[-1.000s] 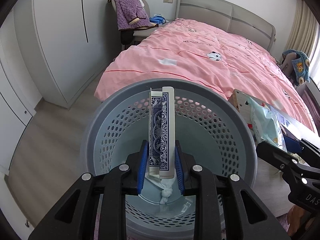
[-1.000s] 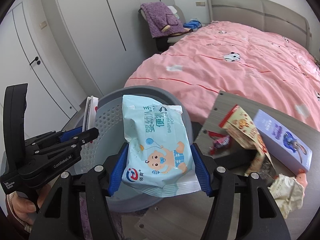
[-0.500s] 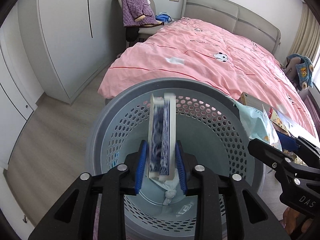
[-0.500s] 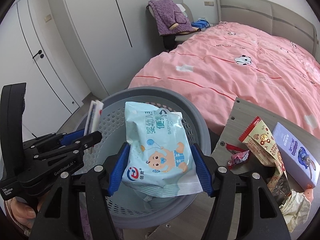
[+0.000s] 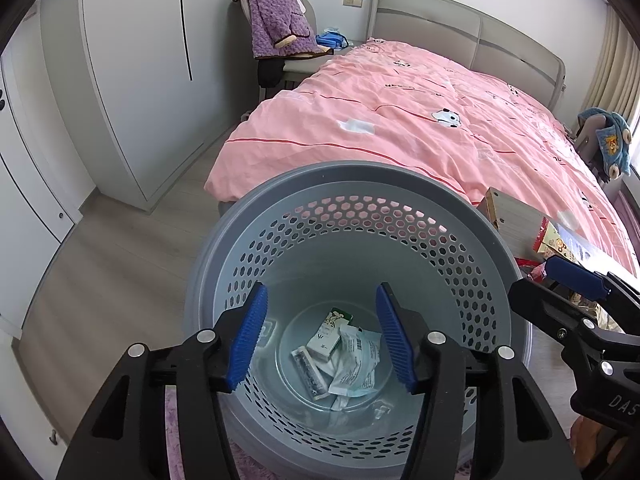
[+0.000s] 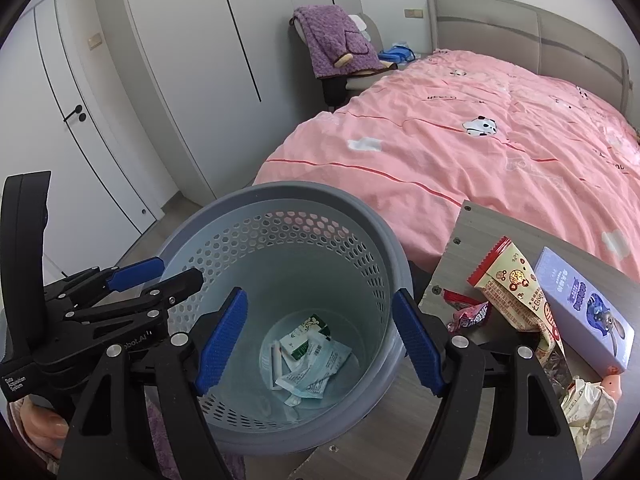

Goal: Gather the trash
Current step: 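Open the left gripper to drop the card box while the right gripper drops the wipes into the basket, then move both open grippers away from the basket back over the table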

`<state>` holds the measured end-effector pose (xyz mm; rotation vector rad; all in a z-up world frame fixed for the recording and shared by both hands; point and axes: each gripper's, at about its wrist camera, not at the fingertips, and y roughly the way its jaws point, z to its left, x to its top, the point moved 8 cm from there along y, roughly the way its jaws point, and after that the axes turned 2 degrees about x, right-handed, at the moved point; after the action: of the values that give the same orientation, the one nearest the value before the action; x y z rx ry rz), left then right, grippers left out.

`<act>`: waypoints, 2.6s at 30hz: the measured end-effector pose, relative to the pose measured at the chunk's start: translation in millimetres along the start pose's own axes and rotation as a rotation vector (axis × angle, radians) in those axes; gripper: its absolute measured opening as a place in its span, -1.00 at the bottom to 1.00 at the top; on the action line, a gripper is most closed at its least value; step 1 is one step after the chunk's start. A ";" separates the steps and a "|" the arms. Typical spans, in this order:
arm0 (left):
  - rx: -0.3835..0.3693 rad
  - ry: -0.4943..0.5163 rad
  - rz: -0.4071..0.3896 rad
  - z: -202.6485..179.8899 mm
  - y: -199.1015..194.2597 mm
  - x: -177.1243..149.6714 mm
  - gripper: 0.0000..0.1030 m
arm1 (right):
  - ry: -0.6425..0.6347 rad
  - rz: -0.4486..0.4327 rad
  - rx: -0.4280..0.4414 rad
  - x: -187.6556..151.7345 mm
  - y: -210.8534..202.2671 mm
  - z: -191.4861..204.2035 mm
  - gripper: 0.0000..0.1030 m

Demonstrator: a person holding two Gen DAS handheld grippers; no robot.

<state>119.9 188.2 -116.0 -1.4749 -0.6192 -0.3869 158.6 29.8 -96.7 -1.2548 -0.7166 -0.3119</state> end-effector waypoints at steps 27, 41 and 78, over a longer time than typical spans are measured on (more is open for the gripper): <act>0.017 -0.005 -0.021 6.2 -19.4 -1.9 0.33 | 0.012 -0.019 -0.017 -6.1 -18.5 -5.1 0.44; -0.001 0.029 -0.039 -12.4 -33.5 -5.0 0.37 | 0.027 -0.038 -0.052 -14.4 -42.9 -14.8 0.46; -0.063 0.166 -0.044 -109.8 -46.5 -20.4 0.43 | 0.267 -0.064 -0.245 -93.3 -120.0 -151.1 0.52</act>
<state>92.4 73.5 -89.4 -1.4738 -0.5115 -0.5619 67.3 -163.9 -86.7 -1.3896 -0.4988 -0.6222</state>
